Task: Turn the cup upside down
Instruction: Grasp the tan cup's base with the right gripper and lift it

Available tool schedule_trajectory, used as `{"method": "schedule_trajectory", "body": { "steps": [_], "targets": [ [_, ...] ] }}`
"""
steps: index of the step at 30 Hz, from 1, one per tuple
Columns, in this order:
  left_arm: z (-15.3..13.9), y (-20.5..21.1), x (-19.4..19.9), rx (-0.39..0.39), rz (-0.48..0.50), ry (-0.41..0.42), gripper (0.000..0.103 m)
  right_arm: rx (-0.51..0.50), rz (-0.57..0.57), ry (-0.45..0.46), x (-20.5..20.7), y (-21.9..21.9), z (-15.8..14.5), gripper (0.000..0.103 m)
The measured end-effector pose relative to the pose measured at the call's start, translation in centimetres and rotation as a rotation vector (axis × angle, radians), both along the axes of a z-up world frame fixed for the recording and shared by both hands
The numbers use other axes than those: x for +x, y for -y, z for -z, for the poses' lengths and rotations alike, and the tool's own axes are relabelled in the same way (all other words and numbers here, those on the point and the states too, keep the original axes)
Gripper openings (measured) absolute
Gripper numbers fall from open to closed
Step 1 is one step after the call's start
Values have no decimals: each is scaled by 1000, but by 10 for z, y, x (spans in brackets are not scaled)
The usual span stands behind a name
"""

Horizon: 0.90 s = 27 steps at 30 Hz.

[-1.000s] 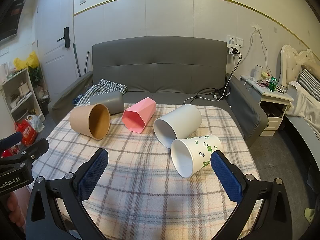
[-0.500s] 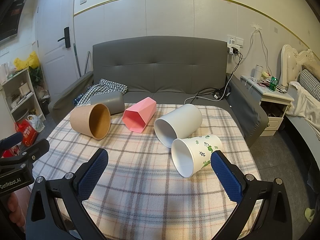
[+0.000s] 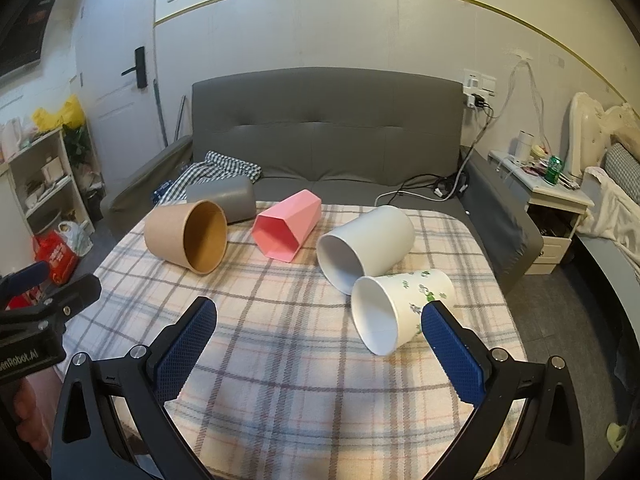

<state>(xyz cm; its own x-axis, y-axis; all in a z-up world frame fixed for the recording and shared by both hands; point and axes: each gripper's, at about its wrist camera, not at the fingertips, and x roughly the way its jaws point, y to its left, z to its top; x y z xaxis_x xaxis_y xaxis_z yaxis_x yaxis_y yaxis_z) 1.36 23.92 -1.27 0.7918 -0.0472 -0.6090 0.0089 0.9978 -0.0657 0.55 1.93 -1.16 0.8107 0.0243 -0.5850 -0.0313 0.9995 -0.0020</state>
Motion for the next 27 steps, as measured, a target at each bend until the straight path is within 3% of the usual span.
{"method": "schedule_trajectory", "body": {
  "steps": [6,12,18,27],
  "targets": [
    [5,-27,23,2,-83,-54,103,-19,-135,-24,21,-18,-6,103],
    [25,-60,50,8,-173,-133,103,-122,-371,-62,63,-57,-10,103],
    [39,-79,79,23,-177,-174,103,-242,-554,-120,125,-103,-5,103],
    [55,-103,99,-46,-171,-219,103,-394,-765,-259,189,-164,33,103]
  ]
}}
